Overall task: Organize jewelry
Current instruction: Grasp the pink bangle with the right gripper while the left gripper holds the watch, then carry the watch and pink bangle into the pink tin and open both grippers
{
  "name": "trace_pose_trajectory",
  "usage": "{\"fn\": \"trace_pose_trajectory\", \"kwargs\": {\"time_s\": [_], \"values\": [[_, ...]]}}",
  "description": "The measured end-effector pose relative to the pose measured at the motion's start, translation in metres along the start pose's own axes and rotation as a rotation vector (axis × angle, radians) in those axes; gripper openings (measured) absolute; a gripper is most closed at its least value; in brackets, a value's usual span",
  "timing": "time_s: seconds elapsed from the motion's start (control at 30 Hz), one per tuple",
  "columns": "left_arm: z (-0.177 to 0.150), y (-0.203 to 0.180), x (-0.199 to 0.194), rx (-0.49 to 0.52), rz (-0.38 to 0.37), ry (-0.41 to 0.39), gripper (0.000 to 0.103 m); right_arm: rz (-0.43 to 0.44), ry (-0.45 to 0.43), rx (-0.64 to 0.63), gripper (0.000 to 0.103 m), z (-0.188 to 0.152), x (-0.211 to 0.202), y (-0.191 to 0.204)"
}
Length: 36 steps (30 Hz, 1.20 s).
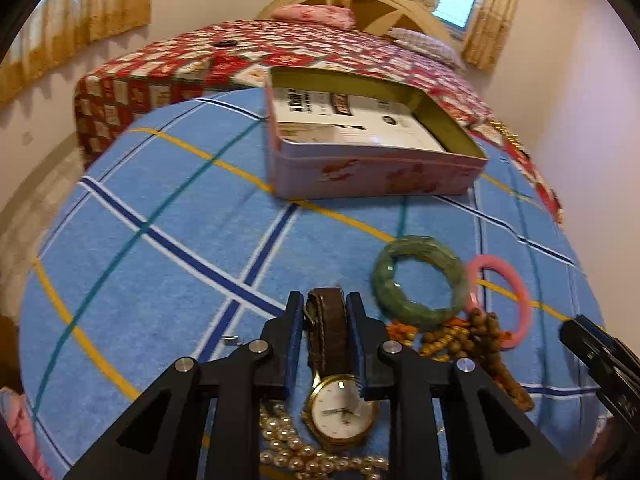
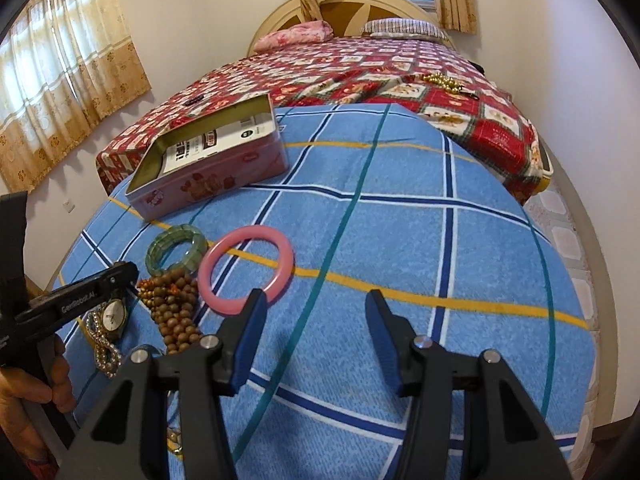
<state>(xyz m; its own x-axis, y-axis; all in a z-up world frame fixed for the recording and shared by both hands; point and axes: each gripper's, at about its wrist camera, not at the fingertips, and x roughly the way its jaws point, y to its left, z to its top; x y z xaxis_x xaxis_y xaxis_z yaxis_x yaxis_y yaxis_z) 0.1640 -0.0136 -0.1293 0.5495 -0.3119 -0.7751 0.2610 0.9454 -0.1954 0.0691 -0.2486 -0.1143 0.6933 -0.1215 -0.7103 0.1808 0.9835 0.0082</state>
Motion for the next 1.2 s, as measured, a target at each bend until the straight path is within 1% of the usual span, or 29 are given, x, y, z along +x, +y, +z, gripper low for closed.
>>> {"fn": "trace_pose_trajectory", "kwargs": {"time_s": [0.1, 0.23, 0.3, 0.4, 0.43, 0.5, 0.57, 0.6, 0.63, 0.67, 0.7, 0.73, 0.77, 0.8, 0.83, 0.9, 0.97, 1.1, 1.2], "values": [[0.0, 0.002, -0.005, -0.026, 0.0, -0.026, 0.021, 0.005, 0.003, 0.005, 0.055, 0.0, 0.002, -0.002], [0.0, 0.005, -0.029, -0.056, -0.032, -0.117, 0.02, 0.008, 0.004, 0.007, 0.055, 0.002, 0.002, -0.003], [0.004, 0.005, -0.044, -0.068, -0.066, -0.164, 0.018, 0.007, -0.002, 0.0, 0.055, 0.005, 0.002, -0.004], [0.012, -0.003, -0.061, -0.04, -0.075, -0.224, 0.018, 0.035, 0.009, 0.009, 0.055, 0.016, 0.007, -0.005], [0.014, -0.005, -0.065, -0.036, -0.088, -0.239, 0.018, 0.047, 0.013, 0.007, 0.055, 0.02, 0.011, -0.003], [0.017, -0.009, -0.068, -0.029, -0.099, -0.258, 0.018, 0.046, 0.037, -0.027, 0.055, 0.027, 0.024, 0.005], [0.019, -0.013, -0.07, -0.015, -0.097, -0.27, 0.018, 0.077, 0.08, -0.046, 0.05, 0.031, 0.04, 0.012], [0.019, -0.013, -0.069, -0.015, -0.098, -0.269, 0.018, 0.083, 0.108, -0.061, 0.044, 0.031, 0.048, 0.017], [0.019, -0.011, -0.069, -0.016, -0.1, -0.269, 0.018, 0.08, 0.131, -0.079, 0.04, 0.032, 0.055, 0.022], [0.019, -0.011, -0.068, -0.018, -0.103, -0.269, 0.018, 0.059, 0.144, -0.11, 0.04, 0.031, 0.061, 0.028], [0.02, -0.009, -0.069, -0.021, -0.105, -0.27, 0.018, 0.02, 0.127, -0.155, 0.036, 0.032, 0.061, 0.035], [0.02, -0.009, -0.069, -0.022, -0.106, -0.271, 0.018, 0.01, 0.139, -0.179, 0.03, 0.032, 0.064, 0.038], [0.02, -0.009, -0.069, -0.022, -0.106, -0.272, 0.018, -0.005, 0.133, -0.209, 0.028, 0.032, 0.065, 0.042], [0.019, -0.009, -0.069, -0.023, -0.108, -0.274, 0.018, -0.011, 0.133, -0.226, 0.018, 0.032, 0.067, 0.044], [0.02, -0.009, -0.069, -0.022, -0.109, -0.276, 0.018, -0.015, 0.126, -0.235, 0.014, 0.033, 0.067, 0.045], [0.019, -0.01, -0.07, -0.016, -0.11, -0.281, 0.018, -0.002, 0.119, -0.226, 0.014, 0.035, 0.067, 0.042], [0.019, -0.011, -0.073, -0.009, -0.11, -0.289, 0.018, 0.027, 0.104, -0.189, 0.013, 0.04, 0.062, 0.036], [0.027, -0.011, -0.077, -0.004, -0.111, -0.312, 0.018, 0.057, 0.008, -0.143, 0.013, 0.05, 0.037, 0.035], [0.038, -0.012, -0.078, 0.005, -0.116, -0.325, 0.018, 0.102, -0.064, -0.109, 0.013, 0.075, 0.02, 0.033]]}}
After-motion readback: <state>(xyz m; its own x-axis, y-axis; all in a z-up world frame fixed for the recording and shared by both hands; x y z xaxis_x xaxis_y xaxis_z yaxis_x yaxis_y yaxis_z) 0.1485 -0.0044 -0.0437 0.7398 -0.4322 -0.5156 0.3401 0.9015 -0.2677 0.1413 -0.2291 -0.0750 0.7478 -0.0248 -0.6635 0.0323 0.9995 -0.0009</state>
